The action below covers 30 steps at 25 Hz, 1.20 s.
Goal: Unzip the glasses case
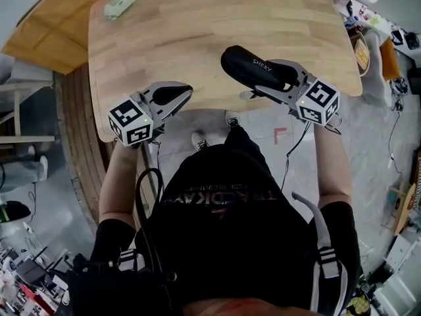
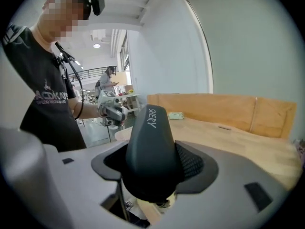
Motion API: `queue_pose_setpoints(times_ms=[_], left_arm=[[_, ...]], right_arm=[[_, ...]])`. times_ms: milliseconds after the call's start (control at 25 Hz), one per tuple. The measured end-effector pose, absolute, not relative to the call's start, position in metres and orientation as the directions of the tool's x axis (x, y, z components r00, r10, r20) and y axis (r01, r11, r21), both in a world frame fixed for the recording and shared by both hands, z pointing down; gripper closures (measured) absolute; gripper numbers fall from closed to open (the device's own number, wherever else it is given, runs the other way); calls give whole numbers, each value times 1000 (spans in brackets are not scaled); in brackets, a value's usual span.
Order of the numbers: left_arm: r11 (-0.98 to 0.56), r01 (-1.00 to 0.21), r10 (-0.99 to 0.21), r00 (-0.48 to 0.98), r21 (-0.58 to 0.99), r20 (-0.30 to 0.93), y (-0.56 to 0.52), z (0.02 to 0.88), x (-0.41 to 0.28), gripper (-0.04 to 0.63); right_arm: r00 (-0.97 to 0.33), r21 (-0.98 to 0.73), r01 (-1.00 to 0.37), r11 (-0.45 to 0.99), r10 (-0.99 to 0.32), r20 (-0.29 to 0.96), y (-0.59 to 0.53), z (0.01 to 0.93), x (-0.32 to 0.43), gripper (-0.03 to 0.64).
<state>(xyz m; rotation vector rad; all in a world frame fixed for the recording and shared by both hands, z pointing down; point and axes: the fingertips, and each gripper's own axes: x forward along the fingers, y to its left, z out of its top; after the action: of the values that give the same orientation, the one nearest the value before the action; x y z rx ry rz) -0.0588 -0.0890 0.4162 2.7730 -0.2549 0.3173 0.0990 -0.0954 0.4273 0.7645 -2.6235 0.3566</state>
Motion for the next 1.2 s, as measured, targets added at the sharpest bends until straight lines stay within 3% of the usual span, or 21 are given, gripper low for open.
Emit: queue_pose_setpoints(times_ms=[320, 680, 880, 1200], left_arm=[[-893, -298, -208, 938, 338, 279, -85, 445, -20, 583], [-853, -402, -288, 894, 332, 344, -105, 460, 24, 583], [-757, -528, -378, 835, 386, 400, -104, 479, 21, 583], [-646, -634, -472, 770, 425, 431, -116, 486, 53, 583]], right_arm=[[-735, -134, -584, 800, -452, 506, -157, 481, 127, 319], [-727, -114, -489, 865, -332, 601, -261, 539, 144, 319], [-740, -141, -401, 905, -230, 632, -318, 585, 124, 319], [-744, -173, -268, 948, -89, 662, -379, 632, 102, 319]])
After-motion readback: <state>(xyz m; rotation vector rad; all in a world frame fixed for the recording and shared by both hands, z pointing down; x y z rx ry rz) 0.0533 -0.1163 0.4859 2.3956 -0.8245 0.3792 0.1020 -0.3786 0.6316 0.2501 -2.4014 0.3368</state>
